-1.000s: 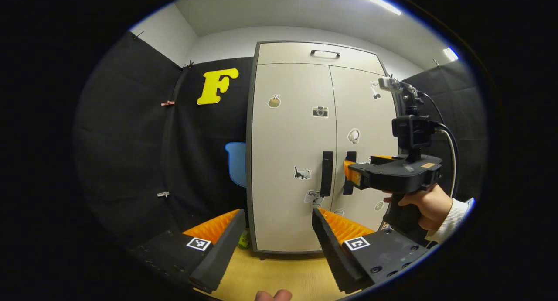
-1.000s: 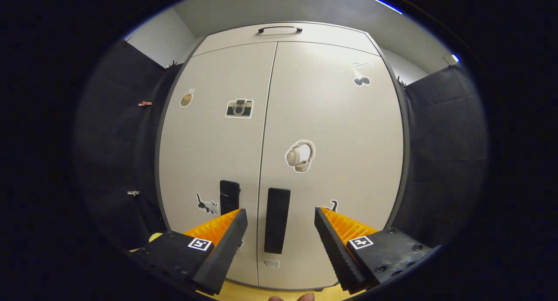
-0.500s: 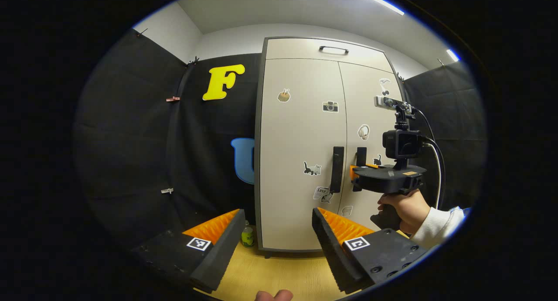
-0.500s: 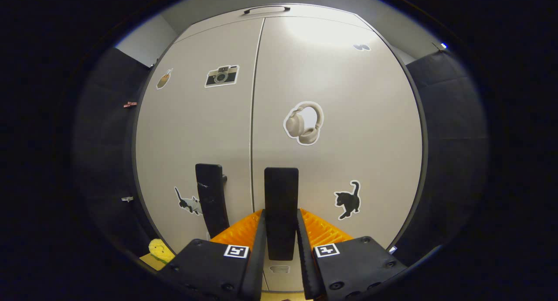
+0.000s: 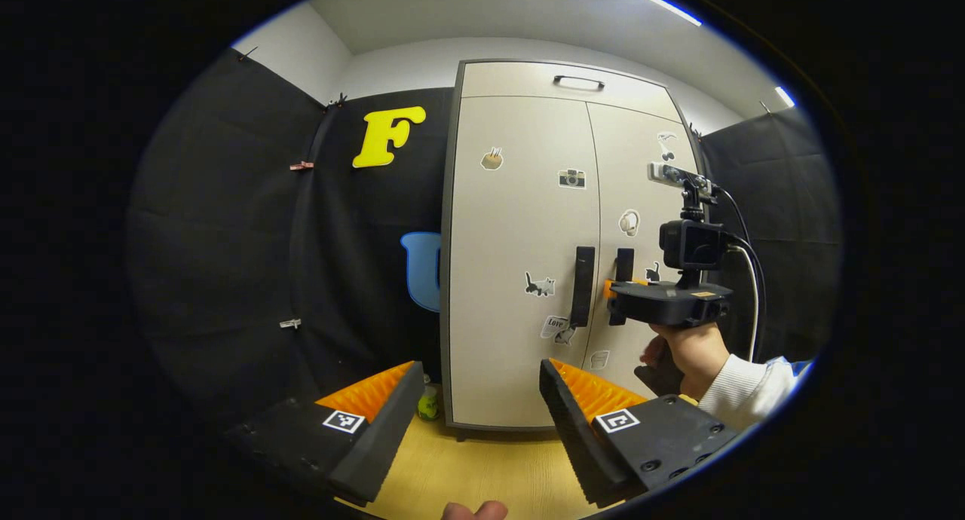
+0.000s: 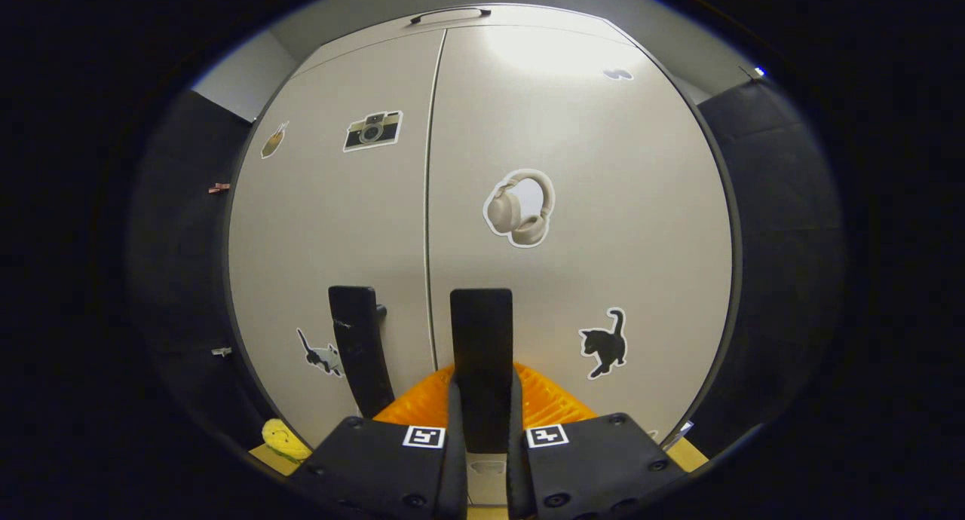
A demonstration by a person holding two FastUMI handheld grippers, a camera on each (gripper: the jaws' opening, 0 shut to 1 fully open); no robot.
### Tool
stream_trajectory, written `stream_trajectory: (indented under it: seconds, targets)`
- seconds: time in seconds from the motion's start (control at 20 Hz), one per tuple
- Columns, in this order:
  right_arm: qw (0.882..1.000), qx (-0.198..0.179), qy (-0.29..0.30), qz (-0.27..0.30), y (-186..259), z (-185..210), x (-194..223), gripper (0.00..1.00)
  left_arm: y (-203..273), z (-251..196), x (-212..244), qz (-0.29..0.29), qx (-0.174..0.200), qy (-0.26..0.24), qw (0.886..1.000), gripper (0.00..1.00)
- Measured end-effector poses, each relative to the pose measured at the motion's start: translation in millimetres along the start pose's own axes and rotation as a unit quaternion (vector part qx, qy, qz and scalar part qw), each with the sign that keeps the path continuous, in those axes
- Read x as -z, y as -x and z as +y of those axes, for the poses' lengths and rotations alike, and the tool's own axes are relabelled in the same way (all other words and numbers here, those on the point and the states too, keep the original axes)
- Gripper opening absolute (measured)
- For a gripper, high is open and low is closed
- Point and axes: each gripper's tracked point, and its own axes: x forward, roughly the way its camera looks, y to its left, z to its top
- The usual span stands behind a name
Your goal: Open the right door of the double-door shoe cabinet with the right hand, and open the left door with the left hand.
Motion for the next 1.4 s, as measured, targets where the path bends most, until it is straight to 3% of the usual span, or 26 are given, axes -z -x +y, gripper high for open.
stream_trajectory:
  seconds: [0.05, 0.2, 0.8, 1.4]
  targets:
    - [1.0, 0.001, -0.001, 0.002, -0.1, -0.1, 0.7, 0.24, 2.7, 0.6, -0.5, -0.001, -0.001, 0.0, 1.0, 0.95]
    - [1.0, 0.001, 0.0, 0.001, 5.4, -0.2, -1.5, 0.13, 11.3, 4.1, -3.6, -0.004, -0.01, -0.001, 1.0, 0.95]
    - [0.998, -0.054, -0.024, 0.014, 85.5, -25.3, -7.1, 0.13, 38.5, -8.9, -12.1, -0.012, -0.02, -0.009, 1.0, 0.95]
    - [0.998, -0.046, -0.029, 0.011, 147.7, -69.1, -15.2, 0.13, 60.3, -37.8, -14.7, -0.015, -0.008, -0.011, 1.0, 0.95]
